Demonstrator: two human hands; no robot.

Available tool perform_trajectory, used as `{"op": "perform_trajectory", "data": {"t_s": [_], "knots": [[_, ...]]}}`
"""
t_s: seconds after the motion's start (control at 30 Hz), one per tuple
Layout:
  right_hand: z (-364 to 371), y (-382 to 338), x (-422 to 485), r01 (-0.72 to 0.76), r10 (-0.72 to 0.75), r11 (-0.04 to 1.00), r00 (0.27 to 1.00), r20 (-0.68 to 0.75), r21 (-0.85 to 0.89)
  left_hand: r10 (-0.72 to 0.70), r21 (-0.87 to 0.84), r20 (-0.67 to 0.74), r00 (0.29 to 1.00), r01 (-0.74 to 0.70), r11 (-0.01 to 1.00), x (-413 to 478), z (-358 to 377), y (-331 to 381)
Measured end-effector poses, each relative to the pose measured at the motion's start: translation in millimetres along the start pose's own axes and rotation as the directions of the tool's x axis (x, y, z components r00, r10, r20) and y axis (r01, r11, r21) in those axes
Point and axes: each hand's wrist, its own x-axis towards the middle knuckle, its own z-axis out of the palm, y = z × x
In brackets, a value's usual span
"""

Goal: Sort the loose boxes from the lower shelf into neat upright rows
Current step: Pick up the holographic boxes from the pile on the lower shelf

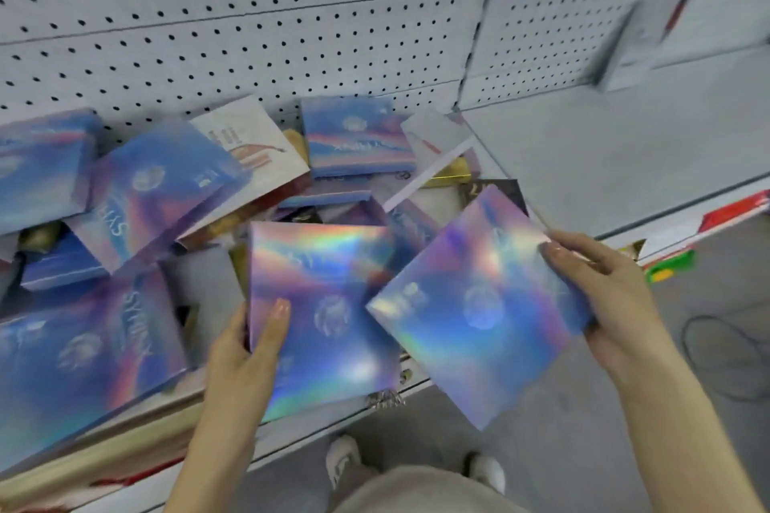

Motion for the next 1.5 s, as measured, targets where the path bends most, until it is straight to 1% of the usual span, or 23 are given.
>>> {"op": "perform_trajectory", "data": {"t_s": [0.1, 0.23, 0.33, 0.4, 0.5, 0.57, 0.67, 0.77, 0.87, 0.93, 1.0, 1.07, 1.1, 1.23, 1.3, 1.4, 1.5], "knots": [[-37.2, 7.8, 2.4, -0.03, 0.034, 0.998, 0.997, -0.074, 0.05, 0.003, 0.051, 0.12, 0.993, -0.009, 0.999, -15.4, 61.2, 9.3], [-100.7, 13.1, 17.0, -0.042, 0.061, 0.991, 0.988, -0.143, 0.129, -0.016, 0.111, 0.202, 0.979, -0.007, 0.994, -43.0, 151.1, 10.7], [-152.2, 16.2, 35.4, -0.014, 0.023, 0.999, 0.982, -0.187, 0.051, -0.047, 0.093, 0.301, 0.952, 0.02, 0.995, -78.8, 228.6, 15.3], [-191.1, 17.3, 47.9, 0.001, 0.009, 0.999, 0.973, -0.231, 0.045, -0.044, 0.059, 0.353, 0.935, 0.025, 0.998, -101.5, 279.8, 17.9], [-252.3, 12.1, 62.5, -0.002, 0.03, 0.996, 0.944, -0.328, 0.085, -0.005, 0.05, 0.354, 0.935, -0.014, 0.999, -124.1, 345.7, 27.5], [-289.4, 7.3, 67.9, -0.002, 0.034, 0.996, 0.929, -0.369, 0.087, -0.004, 0.021, 0.341, 0.94, -0.003, 1.0, -134.9, 382.3, 33.8], [-340.2, 2.4, 73.3, 0.017, 0.033, 0.988, 0.949, -0.314, 0.155, -0.025, -0.05, 0.334, 0.942, 0.044, 0.998, -146.4, 438.0, 45.5], [-378.0, 4.4, 80.1, -0.011, 0.044, 0.992, 0.964, -0.264, 0.123, -0.092, -0.094, 0.316, 0.944, 0.127, 0.987, -145.2, 482.7, 58.0], [-418.4, 10.4, 92.5, -0.064, 0.096, 0.987, 0.97, -0.224, 0.147, -0.134, -0.09, 0.317, 0.939, 0.17, 0.981, -136.5, 536.6, 70.5], [-440.2, 15.6, 103.8, -0.118, 0.148, 0.981, 0.969, -0.2, 0.153, -0.098, -0.089, 0.337, 0.936, 0.136, 0.987, -130.6, 575.2, 80.8], [-465.4, 18.3, 123.3, -0.159, 0.201, 0.964, 0.961, -0.189, 0.213, -0.049, -0.087, 0.351, 0.935, 0.085, 0.993, -124.6, 617.3, 86.8], [-494.0, 12.1, 151.9, -0.173, 0.235, 0.931, 0.958, -0.163, 0.321, -0.057, -0.058, 0.369, 0.928, 0.084, 0.995, -117.6, 663.0, 88.7], [-509.1, 7.5, 168.8, -0.172, 0.239, 0.921, 0.958, -0.161, 0.349, -0.076, -0.048, 0.381, 0.922, 0.101, 0.994, -112.7, 687.3, 88.2], [-573.9, -16.3, 242.1, -0.143, 0.237, 0.936, 0.932, -0.275, 0.322, -0.141, -0.055, 0.415, 0.899, 0.179, 0.982, -92.4, 795.1, 92.3], [-608.3, -33.0, 274.7, -0.117, 0.221, 0.937, 0.928, -0.3, 0.33, -0.155, -0.058, 0.428, 0.89, 0.198, 0.979, -85.9, 848.8, 102.7], [-655.2, -51.8, 313.3, -0.058, 0.165, 0.946, 0.932, -0.321, 0.318, -0.143, -0.077, 0.467, 0.873, 0.201, 0.977, -78.4, 921.5, 122.3], [-691.5, -58.1, 350.0, -0.021, 0.144, 0.943, 0.925, -0.352, 0.331, -0.083, -0.078, 0.495, 0.865, 0.139, 0.987, -70.0, 977.4, 137.1]]}}
